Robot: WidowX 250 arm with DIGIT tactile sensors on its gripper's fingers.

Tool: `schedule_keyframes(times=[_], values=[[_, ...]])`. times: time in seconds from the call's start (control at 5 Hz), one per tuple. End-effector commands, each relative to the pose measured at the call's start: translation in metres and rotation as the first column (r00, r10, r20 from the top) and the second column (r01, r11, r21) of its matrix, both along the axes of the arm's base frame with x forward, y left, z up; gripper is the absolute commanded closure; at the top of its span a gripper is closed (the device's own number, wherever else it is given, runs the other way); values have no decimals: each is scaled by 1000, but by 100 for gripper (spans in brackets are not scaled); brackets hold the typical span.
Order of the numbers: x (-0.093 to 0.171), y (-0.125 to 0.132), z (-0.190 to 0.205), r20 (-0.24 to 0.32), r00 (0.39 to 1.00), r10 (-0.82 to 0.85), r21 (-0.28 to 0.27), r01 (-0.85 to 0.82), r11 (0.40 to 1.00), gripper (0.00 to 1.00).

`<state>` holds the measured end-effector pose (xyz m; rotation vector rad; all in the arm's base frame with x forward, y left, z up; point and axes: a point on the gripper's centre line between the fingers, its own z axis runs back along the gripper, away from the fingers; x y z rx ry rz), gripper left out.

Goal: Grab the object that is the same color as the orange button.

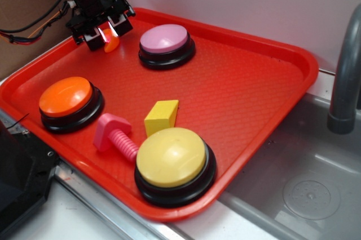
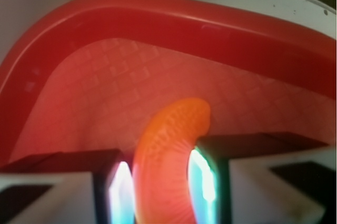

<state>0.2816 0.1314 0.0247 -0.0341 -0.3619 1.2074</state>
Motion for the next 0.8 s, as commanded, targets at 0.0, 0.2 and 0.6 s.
schedule_keyframes(times=[0.0,0.2,0.6], values=[[-7,4,37,4,999,-39,60,39,997,100],[-10,-10,76,41,994,-105,38,104,994,100],[-20,-69,118,-34,918,-394,-75,391,917,100]])
